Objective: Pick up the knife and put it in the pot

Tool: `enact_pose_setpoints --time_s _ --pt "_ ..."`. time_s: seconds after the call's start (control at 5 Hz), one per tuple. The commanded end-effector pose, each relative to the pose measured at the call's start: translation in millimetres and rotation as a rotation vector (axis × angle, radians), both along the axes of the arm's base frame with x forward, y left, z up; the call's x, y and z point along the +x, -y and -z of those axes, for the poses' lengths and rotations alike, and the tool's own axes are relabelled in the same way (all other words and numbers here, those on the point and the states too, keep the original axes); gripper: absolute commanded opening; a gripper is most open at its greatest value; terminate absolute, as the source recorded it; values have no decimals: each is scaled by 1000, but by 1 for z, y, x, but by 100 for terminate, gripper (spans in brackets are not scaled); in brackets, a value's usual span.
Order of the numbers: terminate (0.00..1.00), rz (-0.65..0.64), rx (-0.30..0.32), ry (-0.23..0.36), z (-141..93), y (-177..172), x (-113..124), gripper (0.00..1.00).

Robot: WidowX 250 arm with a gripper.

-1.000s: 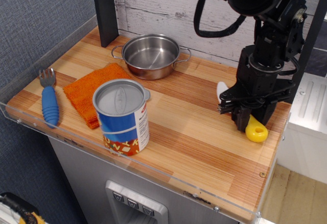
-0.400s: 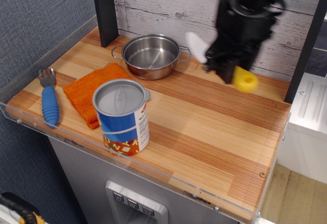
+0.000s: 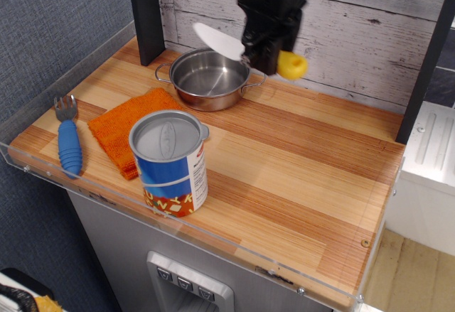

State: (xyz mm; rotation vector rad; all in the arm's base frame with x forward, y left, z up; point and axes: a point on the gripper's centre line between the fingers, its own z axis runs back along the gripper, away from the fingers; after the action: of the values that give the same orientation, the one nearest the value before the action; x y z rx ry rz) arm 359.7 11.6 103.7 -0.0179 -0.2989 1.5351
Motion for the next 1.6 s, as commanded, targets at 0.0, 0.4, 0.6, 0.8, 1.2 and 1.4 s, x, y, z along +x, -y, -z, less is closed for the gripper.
enact_pose_setpoints --time_s 0.0,0.4,0.6,0.8,1.2,1.4 --pt "0 -125 52 11 -7 -49 10 0" --pt "0 -111 111 -22 11 -82 15 0" --pt "0 -129 119 -43 21 -95 15 0" --pt "0 -126 131 -64 33 -96 22 0" --pt "0 -108 110 -84 47 -94 25 0" --pt "0 -76 79 -70 44 -92 24 100"
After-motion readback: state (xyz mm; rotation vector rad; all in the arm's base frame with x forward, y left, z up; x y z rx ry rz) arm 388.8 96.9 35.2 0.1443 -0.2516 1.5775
